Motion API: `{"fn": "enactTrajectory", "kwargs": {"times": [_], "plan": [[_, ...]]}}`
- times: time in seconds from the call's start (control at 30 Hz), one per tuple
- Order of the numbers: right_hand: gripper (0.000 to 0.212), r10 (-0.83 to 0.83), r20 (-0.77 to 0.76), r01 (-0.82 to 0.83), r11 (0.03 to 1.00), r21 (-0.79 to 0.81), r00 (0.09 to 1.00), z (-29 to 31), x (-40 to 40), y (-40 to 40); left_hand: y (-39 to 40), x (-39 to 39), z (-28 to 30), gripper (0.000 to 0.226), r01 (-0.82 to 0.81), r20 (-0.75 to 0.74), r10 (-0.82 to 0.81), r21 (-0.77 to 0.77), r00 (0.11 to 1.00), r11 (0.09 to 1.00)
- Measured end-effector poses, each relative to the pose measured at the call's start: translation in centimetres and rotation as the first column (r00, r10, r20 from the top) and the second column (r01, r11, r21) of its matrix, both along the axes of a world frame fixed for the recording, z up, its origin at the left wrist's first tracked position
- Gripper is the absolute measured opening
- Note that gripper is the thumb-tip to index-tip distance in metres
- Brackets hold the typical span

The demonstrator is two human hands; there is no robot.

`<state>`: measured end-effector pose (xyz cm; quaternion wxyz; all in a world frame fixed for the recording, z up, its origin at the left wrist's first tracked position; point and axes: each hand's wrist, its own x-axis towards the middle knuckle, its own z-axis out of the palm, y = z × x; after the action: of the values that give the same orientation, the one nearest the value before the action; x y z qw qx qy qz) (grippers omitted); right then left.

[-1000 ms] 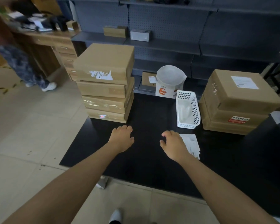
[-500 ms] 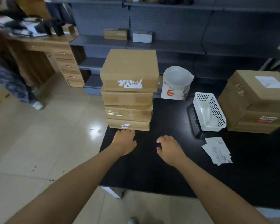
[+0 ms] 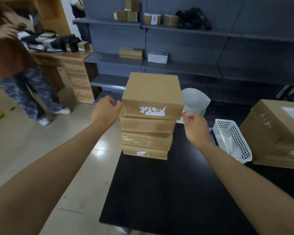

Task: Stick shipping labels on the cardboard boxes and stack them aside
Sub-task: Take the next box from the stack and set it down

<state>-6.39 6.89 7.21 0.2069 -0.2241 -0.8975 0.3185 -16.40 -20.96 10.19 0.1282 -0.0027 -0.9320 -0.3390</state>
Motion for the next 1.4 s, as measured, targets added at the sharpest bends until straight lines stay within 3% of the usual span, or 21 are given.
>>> {"fn": "enactTrajectory", "kwargs": {"times": [0.17, 0.37, 0.6, 0.87, 1.0, 1.07, 1.17, 1.4], "plan": [[0.037, -0.176, -0.061, 0.156, 0.956, -0.249, 0.983, 4.2, -7.4, 0.5, 0.9, -6.2, 1.7, 0.041, -0.035, 0.177, -0.02, 0.3, 0.984, 0.953], [0.049, -0.165, 0.13, 0.198, 0.931, -0.306, 0.978, 3.2, -12.4, -0.5, 4.6, -10.2, 1.3, 0.057, -0.018, 0.32, -0.141, 0.446, 0.937, 0.895], [0.048, -0.247, 0.066, 0.252, 0.964, -0.084, 0.967, 0.5, -12.1, -1.9, 6.6, -10.5, -1.6, 0.062, -0.021, 0.289, -0.139, 0.489, 0.947, 0.872], [0.035, -0.27, 0.004, 0.265, 0.944, -0.195, 0.963, 1.3, -11.3, -1.3, 7.6, -9.7, -1.1, 0.056, -0.023, 0.269, -0.113, 0.454, 0.956, 0.891], [0.024, -0.298, -0.019, 0.283, 0.924, -0.258, 0.954, 2.0, -8.2, 1.7, 10.5, -7.0, -1.0, 0.023, 0.052, 0.247, -0.199, 0.498, 0.948, 0.865], [0.019, -0.311, -0.035, 0.289, 0.914, -0.284, 0.95, 2.2, -5.9, 4.0, 12.8, -5.4, -1.0, 0.031, 0.082, 0.256, -0.242, 0.508, 0.936, 0.857], [0.033, -0.328, -0.072, 0.296, 0.912, -0.284, 0.942, 2.3, -2.0, 8.4, 17.5, -2.5, -0.7, 0.047, 0.076, 0.246, -0.232, 0.515, 0.941, 0.854], [0.032, -0.296, -0.105, 0.258, 0.926, -0.277, 0.949, 0.1, 8.5, 18.4, 27.6, 6.8, -2.1, 0.058, 0.168, 0.2, -0.281, 0.445, 0.939, 0.879]]}}
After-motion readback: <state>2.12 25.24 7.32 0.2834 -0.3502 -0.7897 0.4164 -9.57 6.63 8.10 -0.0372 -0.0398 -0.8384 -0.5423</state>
